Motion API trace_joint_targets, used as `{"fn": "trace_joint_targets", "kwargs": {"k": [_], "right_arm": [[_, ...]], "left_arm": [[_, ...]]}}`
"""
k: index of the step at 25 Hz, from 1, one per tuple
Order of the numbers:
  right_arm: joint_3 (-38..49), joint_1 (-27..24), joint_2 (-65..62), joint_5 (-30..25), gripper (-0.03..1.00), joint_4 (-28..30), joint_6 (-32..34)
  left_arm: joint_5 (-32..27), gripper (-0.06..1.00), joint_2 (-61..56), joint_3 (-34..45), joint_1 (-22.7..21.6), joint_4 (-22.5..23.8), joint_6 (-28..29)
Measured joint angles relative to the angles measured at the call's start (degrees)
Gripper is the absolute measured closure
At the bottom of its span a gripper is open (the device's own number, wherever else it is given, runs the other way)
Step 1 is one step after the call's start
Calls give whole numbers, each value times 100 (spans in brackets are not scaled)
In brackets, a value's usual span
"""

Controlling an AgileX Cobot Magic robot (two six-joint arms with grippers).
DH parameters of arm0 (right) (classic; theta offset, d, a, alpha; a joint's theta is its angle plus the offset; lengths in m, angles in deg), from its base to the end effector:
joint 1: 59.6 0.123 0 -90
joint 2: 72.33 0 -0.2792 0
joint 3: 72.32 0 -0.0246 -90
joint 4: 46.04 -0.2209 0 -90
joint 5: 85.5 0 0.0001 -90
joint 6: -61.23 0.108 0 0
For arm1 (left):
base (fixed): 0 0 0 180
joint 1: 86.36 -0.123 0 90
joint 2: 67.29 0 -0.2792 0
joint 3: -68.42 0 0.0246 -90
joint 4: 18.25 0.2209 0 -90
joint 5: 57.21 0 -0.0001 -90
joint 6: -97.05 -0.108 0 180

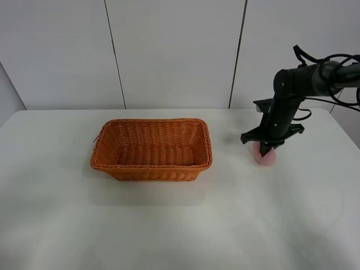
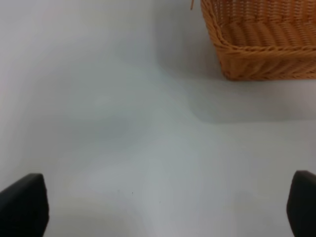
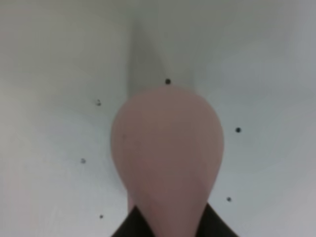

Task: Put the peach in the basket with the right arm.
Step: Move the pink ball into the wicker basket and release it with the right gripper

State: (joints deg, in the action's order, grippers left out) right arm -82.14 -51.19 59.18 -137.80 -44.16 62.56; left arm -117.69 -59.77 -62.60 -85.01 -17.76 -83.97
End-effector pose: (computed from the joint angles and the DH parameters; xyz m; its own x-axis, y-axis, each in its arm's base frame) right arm 0.3933 0.0553 0.1296 -0.9842 -0.1423 -0.1050 -0.1404 0.9898 -0.0255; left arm -0.0100 0.0010 0.2529 -0.4531 0.0327 -0.8909 0.0269 0.9994 0.0230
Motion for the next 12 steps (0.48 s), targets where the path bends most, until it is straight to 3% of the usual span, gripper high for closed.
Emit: {"fn": "trace_joint_targets", "kwargs": {"k": [8, 12], "right_arm": [[-1967, 0, -275, -1566, 97, 27, -74], [-2777, 0, -280, -1699, 97, 32, -74]], "left_arm": [[0, -5, 0, 0, 0, 0, 0], [0, -5, 0, 0, 0, 0, 0]]}}
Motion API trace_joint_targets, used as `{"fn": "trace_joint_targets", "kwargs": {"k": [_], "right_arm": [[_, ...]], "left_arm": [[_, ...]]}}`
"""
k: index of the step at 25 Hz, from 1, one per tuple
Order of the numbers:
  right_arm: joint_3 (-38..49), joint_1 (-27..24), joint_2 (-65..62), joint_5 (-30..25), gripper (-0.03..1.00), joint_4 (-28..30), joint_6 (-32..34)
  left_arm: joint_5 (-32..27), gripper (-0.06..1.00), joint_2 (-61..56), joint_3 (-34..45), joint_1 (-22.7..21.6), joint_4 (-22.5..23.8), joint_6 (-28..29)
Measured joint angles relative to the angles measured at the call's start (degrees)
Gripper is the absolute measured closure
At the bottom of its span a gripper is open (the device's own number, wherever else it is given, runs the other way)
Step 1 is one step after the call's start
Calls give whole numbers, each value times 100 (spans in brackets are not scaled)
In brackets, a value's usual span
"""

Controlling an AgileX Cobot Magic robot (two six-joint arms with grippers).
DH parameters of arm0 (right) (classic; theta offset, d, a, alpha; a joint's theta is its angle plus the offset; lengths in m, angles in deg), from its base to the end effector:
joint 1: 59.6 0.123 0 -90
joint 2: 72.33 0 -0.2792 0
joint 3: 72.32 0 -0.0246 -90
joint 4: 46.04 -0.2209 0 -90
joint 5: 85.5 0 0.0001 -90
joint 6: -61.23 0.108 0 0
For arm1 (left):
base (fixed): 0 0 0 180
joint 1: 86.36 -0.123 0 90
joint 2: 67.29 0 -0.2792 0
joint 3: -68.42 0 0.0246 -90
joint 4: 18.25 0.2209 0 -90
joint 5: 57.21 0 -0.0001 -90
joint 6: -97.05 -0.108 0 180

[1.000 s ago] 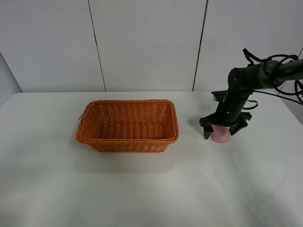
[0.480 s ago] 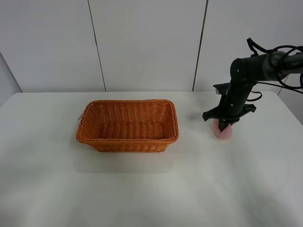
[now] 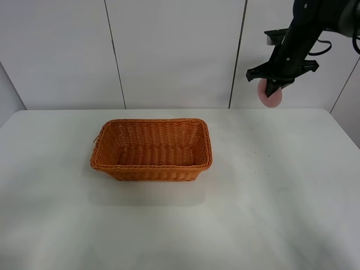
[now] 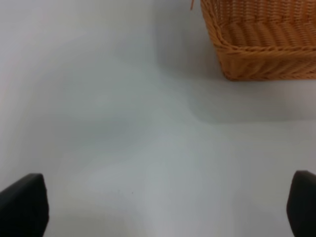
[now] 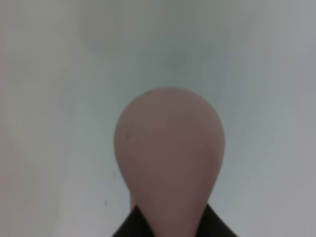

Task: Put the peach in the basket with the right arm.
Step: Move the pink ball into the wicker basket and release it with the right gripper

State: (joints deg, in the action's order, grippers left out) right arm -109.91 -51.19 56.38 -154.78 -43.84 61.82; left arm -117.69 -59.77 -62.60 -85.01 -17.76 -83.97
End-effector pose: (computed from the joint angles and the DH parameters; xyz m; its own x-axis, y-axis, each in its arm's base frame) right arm 0.4280 0.0594 0.2594 -0.9314 -0.1410 -0.3356 -0.1373 0.9899 -0.0349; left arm -0.0100 0.0010 0.2529 -0.4531 0.0327 -0.8909 0.0269 0.9994 0.0230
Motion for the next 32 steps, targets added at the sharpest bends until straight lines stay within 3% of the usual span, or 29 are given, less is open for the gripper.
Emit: {"fn": "trace_joint_targets", "kwargs": {"k": [9, 23, 32], "right_arm": [[-192, 292, -4, -45, 97, -59, 0], [-192, 2402, 15, 47, 97, -125, 0], [-192, 3017, 479, 838, 97, -220, 0]], "left_arm": [[0, -5, 0, 0, 0, 0, 0], [0, -5, 0, 0, 0, 0, 0], [0, -5, 0, 0, 0, 0, 0]]}}
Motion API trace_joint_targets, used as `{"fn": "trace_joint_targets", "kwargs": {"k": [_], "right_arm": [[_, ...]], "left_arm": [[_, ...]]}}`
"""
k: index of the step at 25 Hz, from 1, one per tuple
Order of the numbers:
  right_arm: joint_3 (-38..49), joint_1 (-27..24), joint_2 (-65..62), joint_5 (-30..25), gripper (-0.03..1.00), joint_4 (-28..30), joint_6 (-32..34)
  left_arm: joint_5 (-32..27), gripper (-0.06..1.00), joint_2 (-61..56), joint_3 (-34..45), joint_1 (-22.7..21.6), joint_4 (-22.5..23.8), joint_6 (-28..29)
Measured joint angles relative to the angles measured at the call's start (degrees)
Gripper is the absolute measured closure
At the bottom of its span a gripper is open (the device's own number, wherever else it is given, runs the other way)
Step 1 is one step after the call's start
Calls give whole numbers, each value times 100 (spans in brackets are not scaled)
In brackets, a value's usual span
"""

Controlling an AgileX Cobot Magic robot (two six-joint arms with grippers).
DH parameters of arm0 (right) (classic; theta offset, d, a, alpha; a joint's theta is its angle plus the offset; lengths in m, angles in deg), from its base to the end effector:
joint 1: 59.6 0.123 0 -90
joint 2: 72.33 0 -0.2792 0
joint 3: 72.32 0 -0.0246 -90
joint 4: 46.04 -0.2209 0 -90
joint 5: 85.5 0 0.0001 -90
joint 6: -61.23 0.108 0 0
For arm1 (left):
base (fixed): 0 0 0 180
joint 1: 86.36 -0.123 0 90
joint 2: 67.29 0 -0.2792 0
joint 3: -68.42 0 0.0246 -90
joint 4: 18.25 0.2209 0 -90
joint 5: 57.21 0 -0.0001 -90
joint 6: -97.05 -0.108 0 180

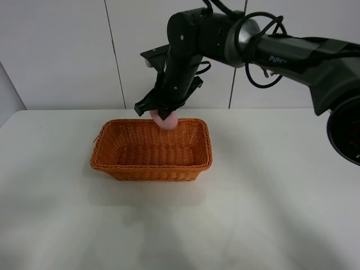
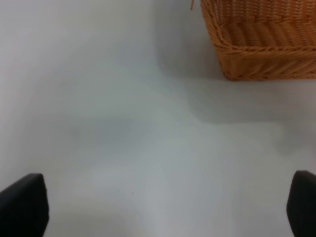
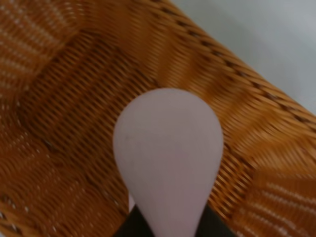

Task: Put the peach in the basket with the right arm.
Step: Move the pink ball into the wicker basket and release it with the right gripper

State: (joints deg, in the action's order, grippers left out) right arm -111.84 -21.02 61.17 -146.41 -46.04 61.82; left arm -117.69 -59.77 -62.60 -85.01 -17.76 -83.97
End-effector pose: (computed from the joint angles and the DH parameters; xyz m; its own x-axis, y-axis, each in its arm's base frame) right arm 0.3596 0.2869 0.2369 -0.7142 -0.5566 -0.4243 -0.6163 0.7875 0.0044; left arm -0.0100 0.0010 0.2529 -0.4531 0.0327 -0.8909 0.0269 0.9994 0.0230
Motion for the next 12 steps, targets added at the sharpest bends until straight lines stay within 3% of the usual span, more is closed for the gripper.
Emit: {"fn": "trace_joint_targets", "kwargs": {"k": [6, 12], "right_arm": [[0, 89, 693, 515, 97, -31, 0], [0, 94, 1091, 669, 94, -36, 0]], "left_arm": [[0, -5, 0, 0, 0, 0, 0], [0, -5, 0, 0, 0, 0, 0]]}}
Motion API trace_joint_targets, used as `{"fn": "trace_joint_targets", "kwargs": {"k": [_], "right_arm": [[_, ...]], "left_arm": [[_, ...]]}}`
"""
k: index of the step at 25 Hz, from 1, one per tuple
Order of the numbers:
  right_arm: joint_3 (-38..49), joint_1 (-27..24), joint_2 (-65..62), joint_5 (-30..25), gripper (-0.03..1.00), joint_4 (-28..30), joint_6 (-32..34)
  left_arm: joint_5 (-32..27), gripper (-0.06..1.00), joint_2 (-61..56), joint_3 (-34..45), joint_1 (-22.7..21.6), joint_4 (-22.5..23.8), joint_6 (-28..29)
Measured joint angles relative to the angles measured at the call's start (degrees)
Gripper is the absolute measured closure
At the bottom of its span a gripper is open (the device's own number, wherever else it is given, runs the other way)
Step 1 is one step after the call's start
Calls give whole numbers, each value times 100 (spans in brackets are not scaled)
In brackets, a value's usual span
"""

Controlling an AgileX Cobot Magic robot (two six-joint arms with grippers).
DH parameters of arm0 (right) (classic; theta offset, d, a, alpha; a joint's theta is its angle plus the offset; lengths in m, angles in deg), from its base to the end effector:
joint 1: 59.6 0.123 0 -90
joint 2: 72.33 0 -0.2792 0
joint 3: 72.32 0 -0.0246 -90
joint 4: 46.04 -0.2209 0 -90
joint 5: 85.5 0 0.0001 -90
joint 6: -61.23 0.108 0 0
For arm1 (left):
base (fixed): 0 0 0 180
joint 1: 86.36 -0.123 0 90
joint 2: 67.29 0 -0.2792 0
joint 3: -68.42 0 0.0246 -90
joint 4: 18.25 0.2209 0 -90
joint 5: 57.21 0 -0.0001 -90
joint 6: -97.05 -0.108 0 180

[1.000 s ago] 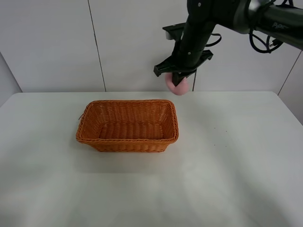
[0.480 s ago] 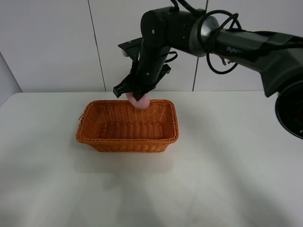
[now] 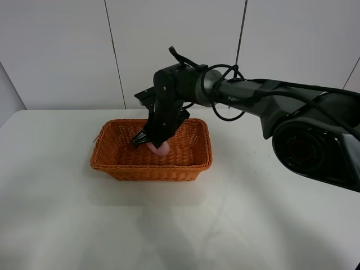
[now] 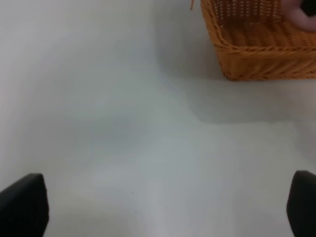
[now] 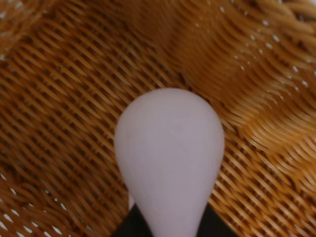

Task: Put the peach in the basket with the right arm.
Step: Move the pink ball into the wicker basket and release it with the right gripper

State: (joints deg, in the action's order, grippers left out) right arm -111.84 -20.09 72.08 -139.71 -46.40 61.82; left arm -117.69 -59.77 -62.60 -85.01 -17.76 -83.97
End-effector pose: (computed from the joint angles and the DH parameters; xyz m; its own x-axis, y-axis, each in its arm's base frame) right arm 0.3741 0.3092 0.1516 -0.7296 -0.5835 -0.3566 -0.6275 0.7786 0.0097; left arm -0.0100 0.0010 0.2529 -0.4531 0.0327 -0.8909 0.0269 0.9994 0.0230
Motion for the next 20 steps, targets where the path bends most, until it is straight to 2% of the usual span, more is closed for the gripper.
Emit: {"fn": "trace_joint_targets", "kwargs": {"k": [1, 5, 7, 9, 13, 16, 20], "right_arm": [[0, 0, 13, 0, 89, -7, 0], [0, 0, 17, -6, 49, -18, 0], [0, 0, 17, -21, 35, -18, 0], [-6, 0, 10, -21, 30, -18, 0], [-37, 0, -108, -103, 28, -18, 0], [-410, 0, -300, -511, 28, 36, -25], [-1363, 0, -424, -1231, 28, 106, -127]], "left_arm": [[0, -5, 0, 0, 0, 0, 0], [0, -5, 0, 0, 0, 0, 0], [0, -5, 0, 0, 0, 0, 0], [0, -5, 0, 0, 0, 0, 0], [0, -5, 0, 0, 0, 0, 0], [0, -5, 0, 0, 0, 0, 0], [0, -5, 0, 0, 0, 0, 0]]}}
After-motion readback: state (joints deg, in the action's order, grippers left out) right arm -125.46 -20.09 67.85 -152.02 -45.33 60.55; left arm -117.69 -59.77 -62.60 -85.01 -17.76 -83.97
